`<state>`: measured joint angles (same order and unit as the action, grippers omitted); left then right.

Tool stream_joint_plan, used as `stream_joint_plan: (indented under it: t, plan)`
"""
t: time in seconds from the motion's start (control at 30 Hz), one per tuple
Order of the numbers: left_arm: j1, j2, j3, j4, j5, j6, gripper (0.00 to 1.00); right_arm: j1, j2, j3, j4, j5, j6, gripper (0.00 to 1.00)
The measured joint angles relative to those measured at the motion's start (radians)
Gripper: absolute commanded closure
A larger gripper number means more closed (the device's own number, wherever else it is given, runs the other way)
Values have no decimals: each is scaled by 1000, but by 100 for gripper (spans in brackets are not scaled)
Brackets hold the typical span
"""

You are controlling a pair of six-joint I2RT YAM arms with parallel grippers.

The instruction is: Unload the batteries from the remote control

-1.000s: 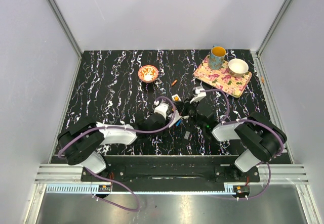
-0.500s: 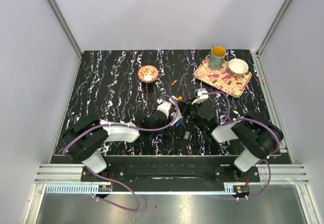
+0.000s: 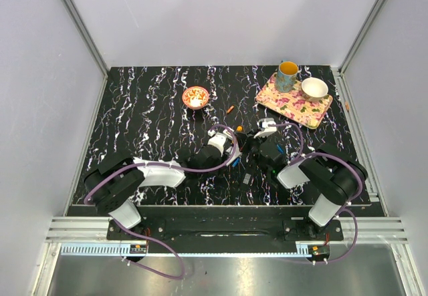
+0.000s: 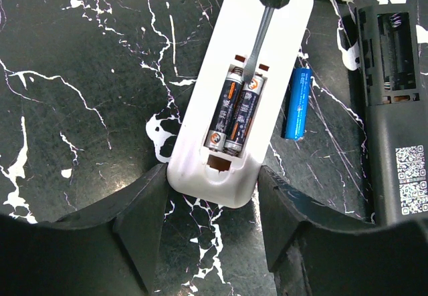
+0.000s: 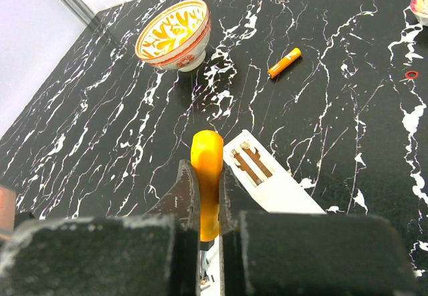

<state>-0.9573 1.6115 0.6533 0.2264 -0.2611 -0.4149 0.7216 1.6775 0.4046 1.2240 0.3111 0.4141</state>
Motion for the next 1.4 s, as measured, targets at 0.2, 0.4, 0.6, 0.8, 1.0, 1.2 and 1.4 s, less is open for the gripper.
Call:
stream_joint_plan:
  t: [0.2, 0.4, 0.6, 0.8, 1.0, 1.2, 1.4]
  plan:
    - [2, 1, 1, 0, 3, 0, 100, 16, 21, 0, 33, 35, -8, 100]
    - [2, 1, 1, -1, 3, 0, 100, 23, 43, 5, 63, 46, -17, 100]
    - [2, 1, 1, -1, 5, 2, 100, 24, 60, 10, 79, 45, -2, 100]
    - [4, 1, 2, -1, 10, 7, 100, 25, 80, 1, 98, 36, 69, 100]
    - [4, 1, 2, -1, 11, 11, 100, 27, 82, -13, 101, 35, 135, 100]
    - [4, 2, 2, 0, 13, 14, 100, 33, 73, -13, 99, 40, 104, 100]
    - [4, 7, 8, 0, 17, 17, 100, 61, 49, -13, 95, 73, 7, 100]
